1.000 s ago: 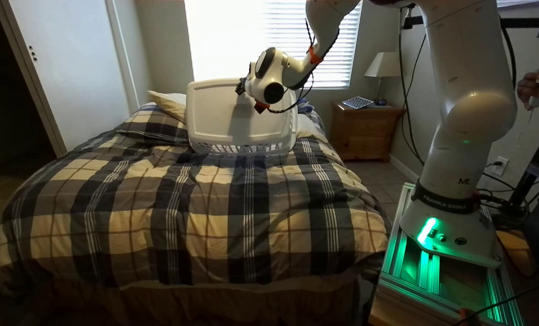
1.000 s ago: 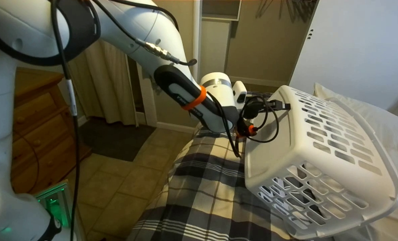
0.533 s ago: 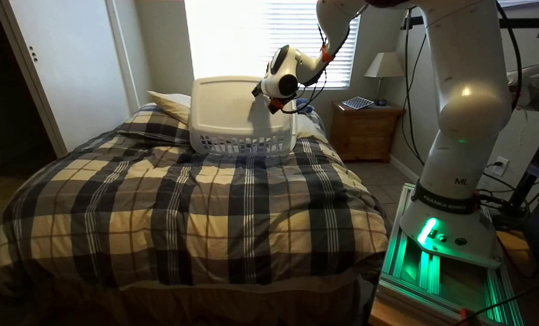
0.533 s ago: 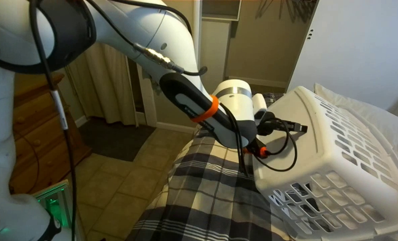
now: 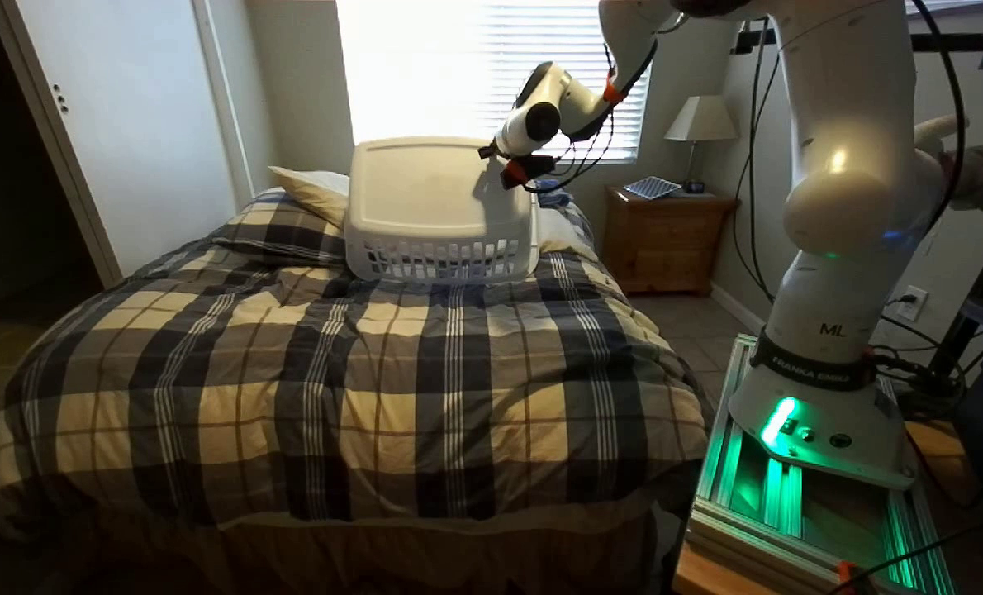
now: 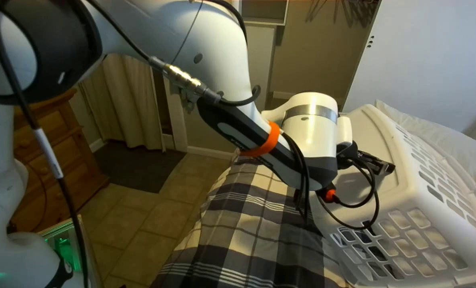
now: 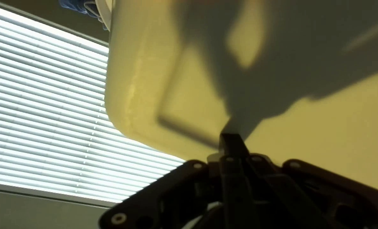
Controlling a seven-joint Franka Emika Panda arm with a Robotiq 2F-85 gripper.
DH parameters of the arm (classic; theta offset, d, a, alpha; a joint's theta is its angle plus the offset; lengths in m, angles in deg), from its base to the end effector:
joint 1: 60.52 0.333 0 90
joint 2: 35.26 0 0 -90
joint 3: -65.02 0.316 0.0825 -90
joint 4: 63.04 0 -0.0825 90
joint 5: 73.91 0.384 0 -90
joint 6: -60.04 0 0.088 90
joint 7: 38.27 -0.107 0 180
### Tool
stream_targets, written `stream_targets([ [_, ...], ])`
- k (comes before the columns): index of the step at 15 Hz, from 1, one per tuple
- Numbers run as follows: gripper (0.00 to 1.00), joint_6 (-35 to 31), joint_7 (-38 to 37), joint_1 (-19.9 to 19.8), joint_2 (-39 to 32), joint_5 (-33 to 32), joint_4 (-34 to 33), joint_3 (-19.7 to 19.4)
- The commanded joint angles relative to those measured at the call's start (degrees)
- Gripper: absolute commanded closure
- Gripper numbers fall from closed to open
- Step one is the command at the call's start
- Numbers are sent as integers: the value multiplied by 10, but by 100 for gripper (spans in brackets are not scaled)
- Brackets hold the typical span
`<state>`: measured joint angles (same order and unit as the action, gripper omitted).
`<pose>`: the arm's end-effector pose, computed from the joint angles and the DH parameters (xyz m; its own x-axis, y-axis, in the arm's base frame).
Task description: Push the white basket forward until it is upside down on the bed
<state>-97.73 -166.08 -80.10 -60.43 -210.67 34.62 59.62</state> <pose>0.6230 -0.2520 0.3482 0.3849 0.0707 0.9202 -0.5613 -0.7736 0.2942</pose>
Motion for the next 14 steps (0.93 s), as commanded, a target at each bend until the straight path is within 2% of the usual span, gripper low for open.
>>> stream_targets([
  [1, 100, -42, -39, -20, -33, 30, -58, 12],
  [7, 100, -114, -60, -50, -76, 113, -129, 12],
  [10, 100, -134, -29, -62, -101, 187, -171, 5],
  [14, 100, -155, 53, -74, -131, 313, -203, 3],
])
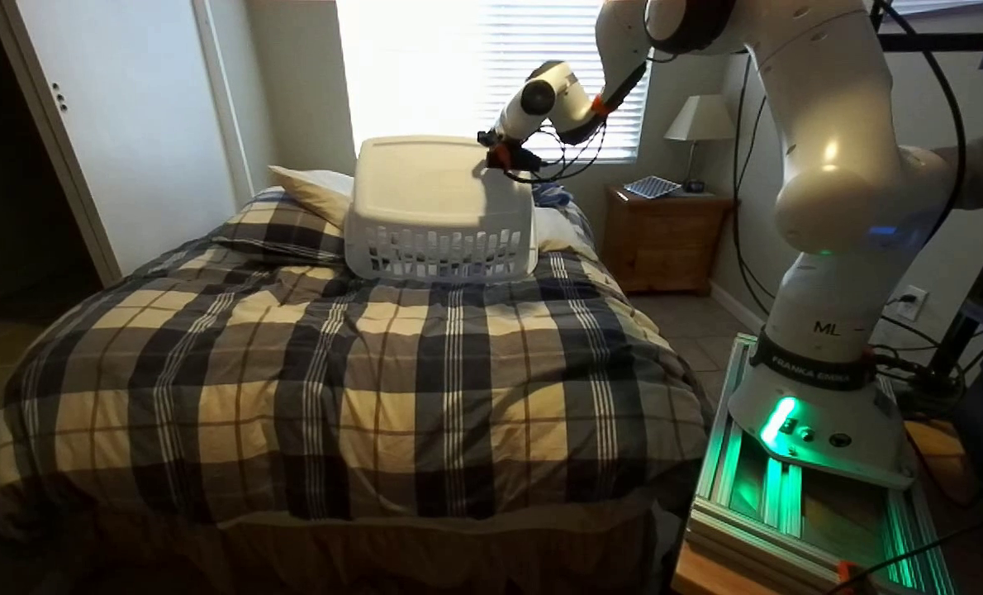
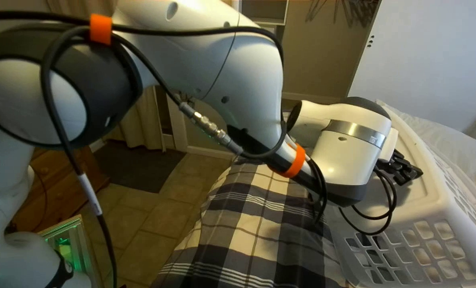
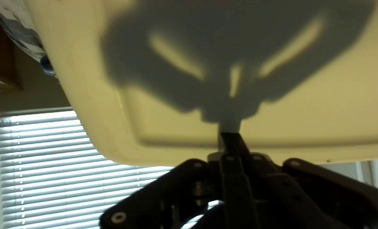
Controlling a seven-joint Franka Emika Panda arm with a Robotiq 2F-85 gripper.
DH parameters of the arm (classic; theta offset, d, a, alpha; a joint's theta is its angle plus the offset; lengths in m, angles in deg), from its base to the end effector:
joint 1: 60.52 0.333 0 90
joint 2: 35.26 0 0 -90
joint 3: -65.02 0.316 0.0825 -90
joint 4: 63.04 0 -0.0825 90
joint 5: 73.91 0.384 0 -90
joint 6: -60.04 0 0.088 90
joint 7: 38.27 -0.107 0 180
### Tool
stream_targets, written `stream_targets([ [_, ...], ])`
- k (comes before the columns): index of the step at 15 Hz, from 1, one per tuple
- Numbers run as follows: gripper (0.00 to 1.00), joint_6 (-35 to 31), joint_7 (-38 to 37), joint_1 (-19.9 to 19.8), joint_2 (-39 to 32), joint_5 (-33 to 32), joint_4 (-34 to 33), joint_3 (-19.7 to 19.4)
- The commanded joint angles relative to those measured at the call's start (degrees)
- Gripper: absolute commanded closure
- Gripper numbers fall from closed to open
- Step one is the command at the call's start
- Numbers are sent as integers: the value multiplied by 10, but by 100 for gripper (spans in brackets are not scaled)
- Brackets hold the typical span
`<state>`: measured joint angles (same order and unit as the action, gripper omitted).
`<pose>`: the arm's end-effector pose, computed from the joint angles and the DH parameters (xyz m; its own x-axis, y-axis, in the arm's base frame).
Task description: Push the white basket forward until it is upside down on the bed
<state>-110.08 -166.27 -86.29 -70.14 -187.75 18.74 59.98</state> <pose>0.6595 -0.3052 0.3659 0.1976 -0.3331 0.9220 -0.6831 -0.7214 -0.1142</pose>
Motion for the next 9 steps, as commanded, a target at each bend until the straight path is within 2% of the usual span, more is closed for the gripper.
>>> stream_targets([
  [1, 100, -38, 93, -16, -39, 132, -40, 1],
  [4, 100, -35, 204, -21, -46, 275, -19, 4],
  [5, 100, -22, 253, -39, -49, 320, -15, 29],
  [9, 100, 20, 402, -75, -71, 459, -22, 88],
])
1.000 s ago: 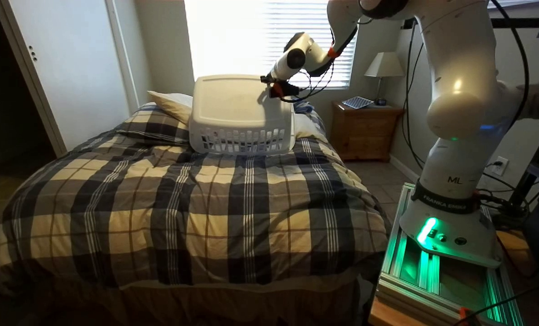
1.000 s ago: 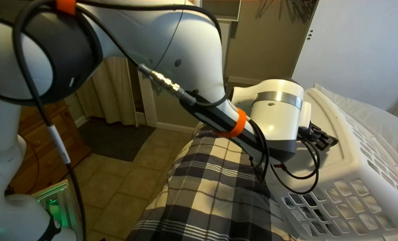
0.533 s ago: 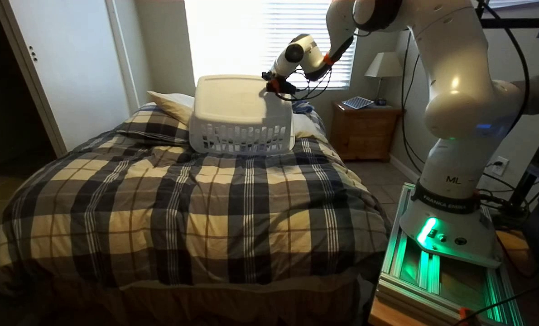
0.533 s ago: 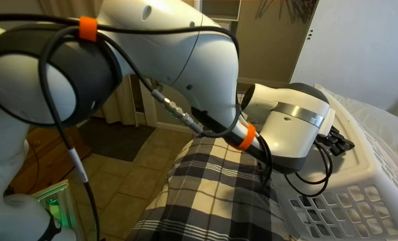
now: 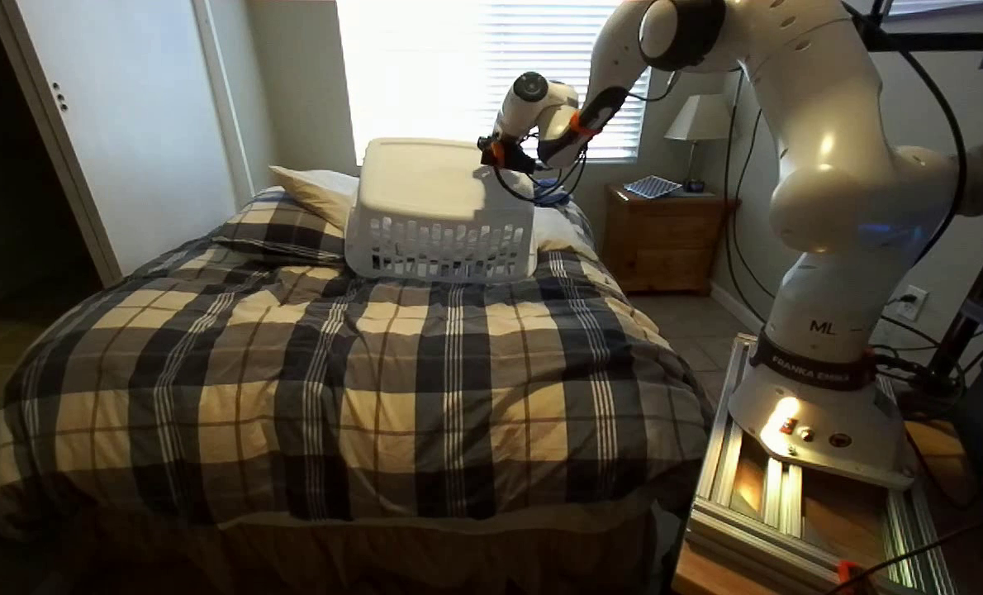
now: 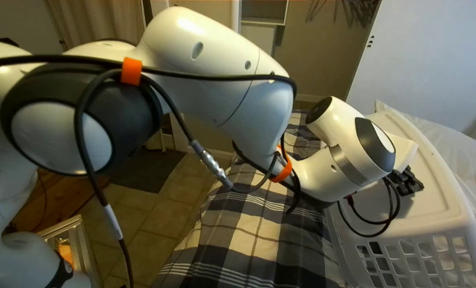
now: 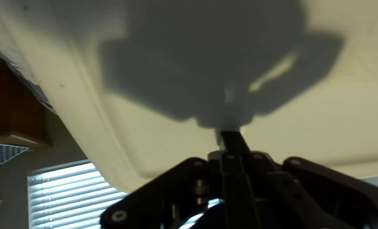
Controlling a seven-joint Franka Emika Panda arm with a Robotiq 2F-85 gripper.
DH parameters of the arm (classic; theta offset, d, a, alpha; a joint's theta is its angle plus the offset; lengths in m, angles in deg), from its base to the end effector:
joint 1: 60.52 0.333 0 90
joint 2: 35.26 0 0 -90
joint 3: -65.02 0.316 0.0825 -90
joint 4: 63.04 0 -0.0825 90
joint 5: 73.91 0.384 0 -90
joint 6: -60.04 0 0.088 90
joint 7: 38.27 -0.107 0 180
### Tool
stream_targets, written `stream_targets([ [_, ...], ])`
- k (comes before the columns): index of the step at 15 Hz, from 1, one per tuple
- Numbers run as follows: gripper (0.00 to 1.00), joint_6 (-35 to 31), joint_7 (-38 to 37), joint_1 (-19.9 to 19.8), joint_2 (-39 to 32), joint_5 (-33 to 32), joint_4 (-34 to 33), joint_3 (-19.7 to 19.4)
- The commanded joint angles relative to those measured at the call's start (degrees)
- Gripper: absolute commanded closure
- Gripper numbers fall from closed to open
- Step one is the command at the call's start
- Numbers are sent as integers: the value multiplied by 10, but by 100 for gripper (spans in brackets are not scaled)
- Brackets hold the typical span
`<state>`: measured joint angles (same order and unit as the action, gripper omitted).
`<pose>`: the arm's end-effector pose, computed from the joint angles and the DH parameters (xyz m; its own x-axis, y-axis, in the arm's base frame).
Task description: Push the white basket forward until it is upside down on the bed
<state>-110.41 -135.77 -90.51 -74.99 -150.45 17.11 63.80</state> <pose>0.6794 -0.3284 0.3568 0.2059 -0.5252 0.8257 -0.7484 -0.6281 -0.2129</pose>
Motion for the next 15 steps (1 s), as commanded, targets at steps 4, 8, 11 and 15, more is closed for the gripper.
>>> stream_targets([
  [4, 100, 87, 231, -71, -41, 190, -22, 120],
  [8, 100, 102, 374, -9, -49, 385, -47, 43],
  [11, 100, 140, 401, -25, -68, 400, -82, 63],
  [15, 75, 157, 410, -27, -80, 396, -111, 75],
])
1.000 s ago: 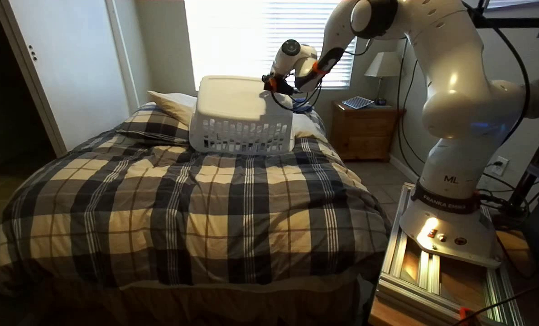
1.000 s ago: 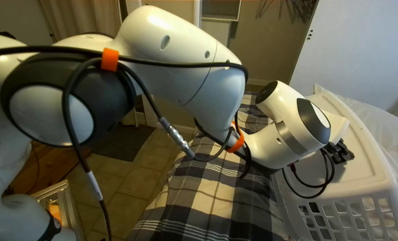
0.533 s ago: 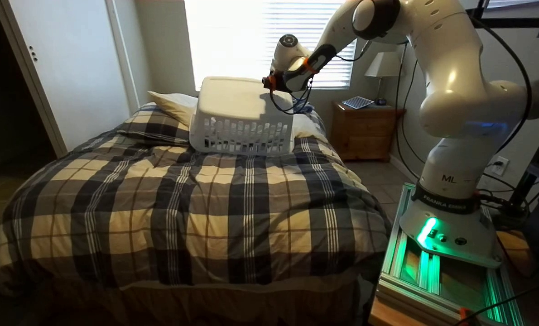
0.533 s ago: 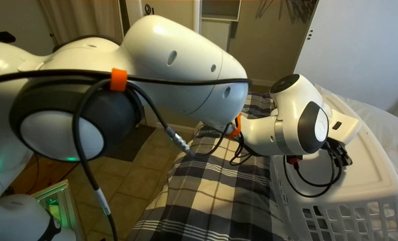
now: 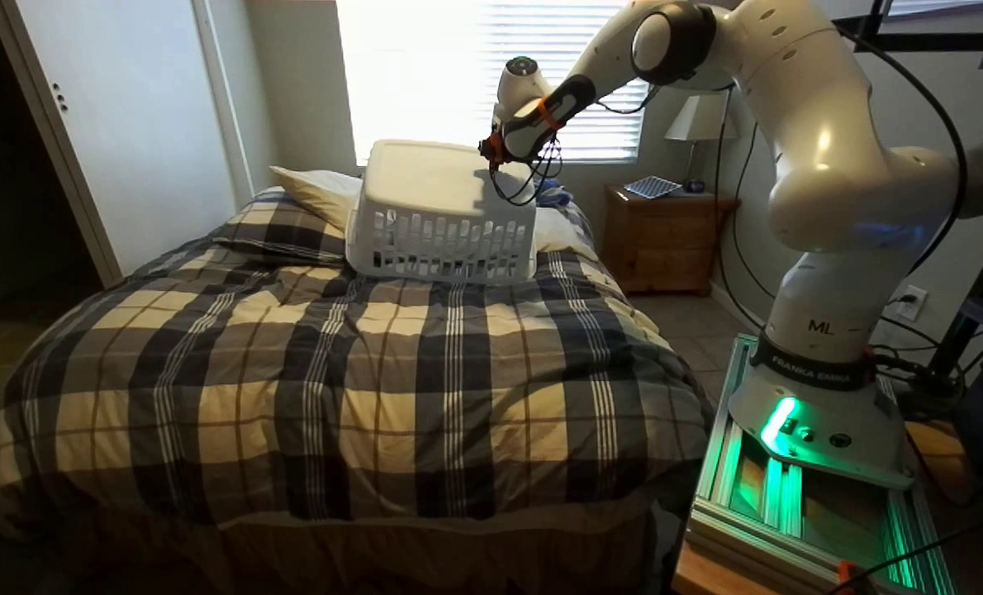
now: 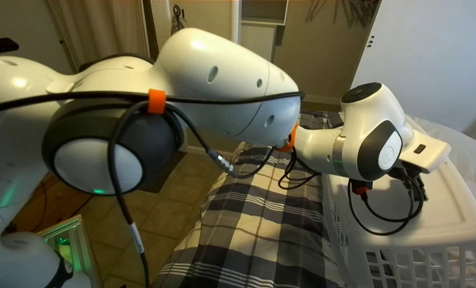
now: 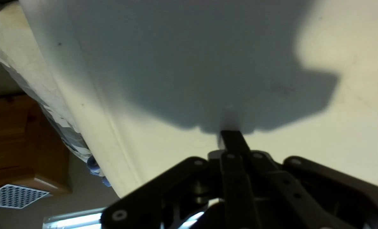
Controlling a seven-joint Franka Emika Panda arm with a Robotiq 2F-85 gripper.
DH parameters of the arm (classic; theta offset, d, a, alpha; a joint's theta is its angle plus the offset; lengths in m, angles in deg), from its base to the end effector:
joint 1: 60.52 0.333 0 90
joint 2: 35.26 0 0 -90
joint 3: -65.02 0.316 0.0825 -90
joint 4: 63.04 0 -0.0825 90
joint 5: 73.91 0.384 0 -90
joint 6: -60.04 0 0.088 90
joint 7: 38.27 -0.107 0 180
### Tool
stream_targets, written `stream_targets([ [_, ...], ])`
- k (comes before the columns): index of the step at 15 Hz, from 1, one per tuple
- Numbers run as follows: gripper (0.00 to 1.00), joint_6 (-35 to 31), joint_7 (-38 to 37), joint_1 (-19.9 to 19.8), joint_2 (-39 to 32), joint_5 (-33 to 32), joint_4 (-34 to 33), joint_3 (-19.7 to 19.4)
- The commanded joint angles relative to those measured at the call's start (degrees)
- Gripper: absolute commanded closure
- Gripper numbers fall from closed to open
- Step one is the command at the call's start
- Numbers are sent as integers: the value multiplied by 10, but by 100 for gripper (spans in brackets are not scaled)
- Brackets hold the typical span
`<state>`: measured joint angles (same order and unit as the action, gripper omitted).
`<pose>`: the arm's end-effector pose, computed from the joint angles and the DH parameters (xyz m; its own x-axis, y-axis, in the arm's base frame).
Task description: Push the white basket forward until it is upside down on the bed
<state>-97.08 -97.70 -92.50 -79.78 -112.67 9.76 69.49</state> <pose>0.7047 -0.3611 0.3664 0.3162 -0.6490 0.6920 -0.8078 -0.5667 -0.1623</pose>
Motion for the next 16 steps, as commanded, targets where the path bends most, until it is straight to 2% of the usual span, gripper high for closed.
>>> stream_targets([
  [1, 74, 25, 31, -4, -33, 15, -43, 18],
  [4, 53, 19, 31, 0, -21, 5, -38, 16],
  [11, 5, -22, 12, 22, 52, -25, 32, 5],
  [12, 1, -23, 8, 28, 61, -31, 38, 0],
  [16, 0, 13, 0, 45, 128, -43, 97, -11],
])
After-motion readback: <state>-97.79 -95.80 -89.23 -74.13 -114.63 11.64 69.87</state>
